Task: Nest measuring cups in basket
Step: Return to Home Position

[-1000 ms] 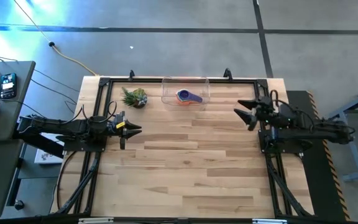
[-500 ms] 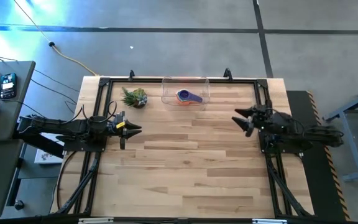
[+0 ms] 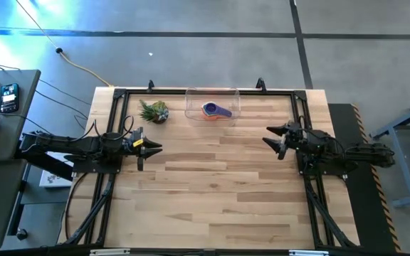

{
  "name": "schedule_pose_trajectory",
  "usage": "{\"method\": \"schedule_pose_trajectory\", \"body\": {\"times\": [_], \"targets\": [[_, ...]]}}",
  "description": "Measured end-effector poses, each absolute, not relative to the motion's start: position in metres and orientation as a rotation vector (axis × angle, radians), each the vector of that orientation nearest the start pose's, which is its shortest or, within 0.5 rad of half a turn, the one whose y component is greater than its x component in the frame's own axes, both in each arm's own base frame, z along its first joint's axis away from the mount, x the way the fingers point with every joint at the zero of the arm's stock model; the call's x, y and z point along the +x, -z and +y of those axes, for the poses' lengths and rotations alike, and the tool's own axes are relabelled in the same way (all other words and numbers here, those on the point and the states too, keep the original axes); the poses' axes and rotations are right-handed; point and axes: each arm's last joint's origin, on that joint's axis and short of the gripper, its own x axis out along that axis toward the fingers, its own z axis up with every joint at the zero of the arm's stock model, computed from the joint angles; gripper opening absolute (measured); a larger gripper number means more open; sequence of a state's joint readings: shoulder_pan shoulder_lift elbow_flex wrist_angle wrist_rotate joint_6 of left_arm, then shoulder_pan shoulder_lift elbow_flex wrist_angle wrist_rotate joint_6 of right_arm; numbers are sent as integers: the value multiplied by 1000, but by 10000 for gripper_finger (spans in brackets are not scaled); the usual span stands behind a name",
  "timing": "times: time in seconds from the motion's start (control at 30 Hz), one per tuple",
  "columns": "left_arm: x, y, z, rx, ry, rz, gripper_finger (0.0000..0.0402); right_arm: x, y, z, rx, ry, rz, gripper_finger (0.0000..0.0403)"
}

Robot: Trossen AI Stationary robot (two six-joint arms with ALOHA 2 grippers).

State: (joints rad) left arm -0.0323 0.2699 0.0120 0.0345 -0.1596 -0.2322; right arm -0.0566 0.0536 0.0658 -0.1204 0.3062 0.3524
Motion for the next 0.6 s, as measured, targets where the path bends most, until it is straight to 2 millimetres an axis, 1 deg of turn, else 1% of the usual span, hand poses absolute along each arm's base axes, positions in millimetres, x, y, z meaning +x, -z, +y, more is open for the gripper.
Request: {"method": "schedule_pose_trajectory", "body": {"times": [0.6], "targets": [[112,-148,1,-209,-152,207,78,95,-170,-14,321,378,46,298]]}}
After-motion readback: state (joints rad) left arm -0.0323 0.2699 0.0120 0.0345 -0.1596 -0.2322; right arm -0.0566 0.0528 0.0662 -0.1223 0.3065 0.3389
